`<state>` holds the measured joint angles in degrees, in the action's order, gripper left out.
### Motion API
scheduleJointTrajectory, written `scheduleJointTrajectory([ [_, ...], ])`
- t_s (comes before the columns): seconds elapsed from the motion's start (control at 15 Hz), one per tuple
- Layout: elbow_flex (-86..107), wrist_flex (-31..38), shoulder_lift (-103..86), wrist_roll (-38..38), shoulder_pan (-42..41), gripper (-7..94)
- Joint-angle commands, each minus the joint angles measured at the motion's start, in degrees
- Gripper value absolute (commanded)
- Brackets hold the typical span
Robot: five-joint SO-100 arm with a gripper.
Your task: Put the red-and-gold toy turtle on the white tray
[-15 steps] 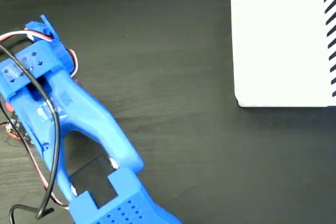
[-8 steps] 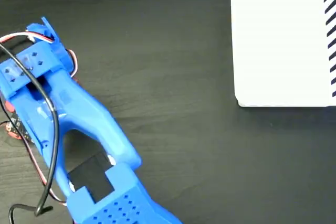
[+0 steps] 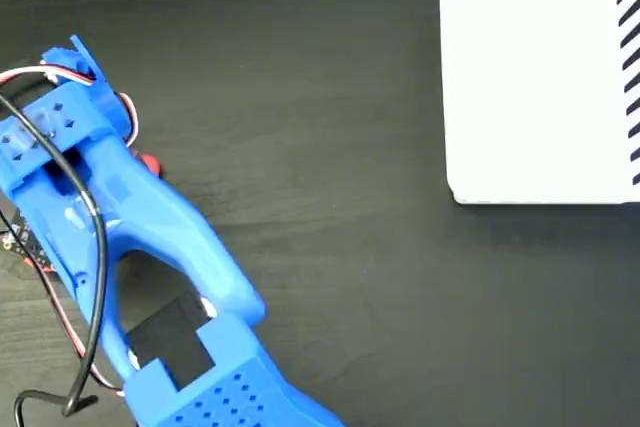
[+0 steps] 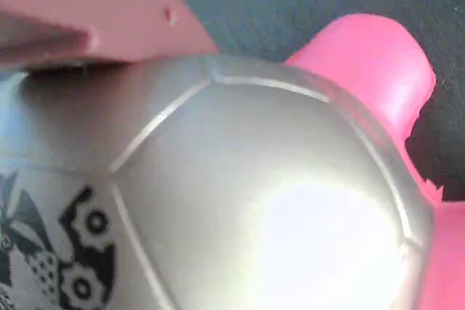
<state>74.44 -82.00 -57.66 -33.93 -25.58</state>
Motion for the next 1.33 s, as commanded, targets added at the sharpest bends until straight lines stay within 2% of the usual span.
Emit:
scheduleJointTrajectory([
  [0.0,-0.44,-1.32,-2.9,0.53,-0.44,0],
  [0.2,-5.19,-6.68,-6.68,3.96,-0.18,0],
  [0.4,-15.21,-14.94,-10.55,8.61,0.62,0],
  [0.53,-15.82,-15.03,-15.38,11.34,0.88,0],
  [0.93,-16.0,-16.88,-20.3,13.1,1.23,0],
  [1.07,-18.19,-16.88,-23.47,15.91,5.27,0],
  [1.27,-23.2,-16.7,-25.93,18.98,17.23,0],
])
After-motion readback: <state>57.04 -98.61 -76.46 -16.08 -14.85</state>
